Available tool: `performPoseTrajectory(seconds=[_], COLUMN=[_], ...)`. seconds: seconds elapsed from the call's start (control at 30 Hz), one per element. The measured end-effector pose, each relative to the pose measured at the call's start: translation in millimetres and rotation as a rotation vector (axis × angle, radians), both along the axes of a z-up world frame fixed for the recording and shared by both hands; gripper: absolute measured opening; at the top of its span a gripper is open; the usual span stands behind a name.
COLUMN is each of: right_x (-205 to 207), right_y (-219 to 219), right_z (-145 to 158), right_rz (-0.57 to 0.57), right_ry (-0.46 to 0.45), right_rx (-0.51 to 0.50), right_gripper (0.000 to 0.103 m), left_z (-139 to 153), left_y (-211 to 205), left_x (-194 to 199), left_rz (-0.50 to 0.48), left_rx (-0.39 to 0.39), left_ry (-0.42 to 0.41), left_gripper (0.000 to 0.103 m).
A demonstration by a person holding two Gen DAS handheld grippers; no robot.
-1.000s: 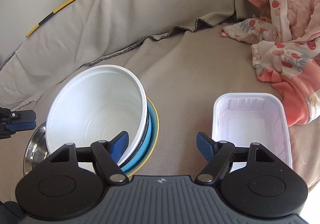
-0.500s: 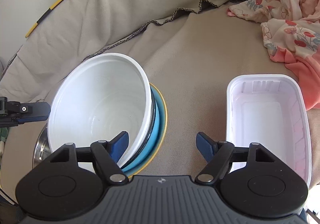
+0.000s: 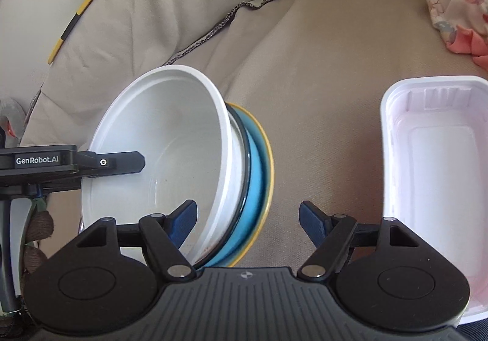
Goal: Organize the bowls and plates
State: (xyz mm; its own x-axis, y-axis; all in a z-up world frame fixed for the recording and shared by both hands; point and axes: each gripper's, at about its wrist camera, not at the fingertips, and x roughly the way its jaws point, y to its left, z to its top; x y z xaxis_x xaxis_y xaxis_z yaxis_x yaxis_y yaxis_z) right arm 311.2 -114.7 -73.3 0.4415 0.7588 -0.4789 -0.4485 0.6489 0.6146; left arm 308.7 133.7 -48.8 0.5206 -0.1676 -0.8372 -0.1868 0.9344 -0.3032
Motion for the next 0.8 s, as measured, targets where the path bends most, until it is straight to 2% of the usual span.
performPoseTrajectory(seconds=[0.17,0.27,0.4,0.53,0.6,0.67,0.8], right_x=[8,11,15,12,10,9,10], right_y=[14,20,24,31,32,33,28], right_z=[-4,-2,-2,2,3,3,1], right_rz=[0.04,0.041,0.076,0.069,0.068,0.08,0.108], right_ry=[0.028,0.024,0.099,0.083,0.076,0.069,0.098], right_rx=[0.0,-0.02,0.043,0.025,0.019,0.014,0.021], right_gripper=[0.075,0.075,0.071,0.071,0.071,0.071,0.071], left_z=[-17,-24,-23,-31,-30,-27,-24], left_y=[-1,4,8,20,18,11,-1], left_x=[-3,-10,-8,-10,-13,-15,-23], left_rz=[-0.018,-0.018,-0.041,0.011,0.019,0.018,0.016], left_rx=[0.022,-0.058,-0.097,-0.189,-0.184,-0.144,-0.108], left_ry=[-0.031,-0.086,-0.079,-0.08,-0.077,-0.062,-0.038], left_gripper=[0.045,0.041,0.043,0.043,0.043,0.043,0.043])
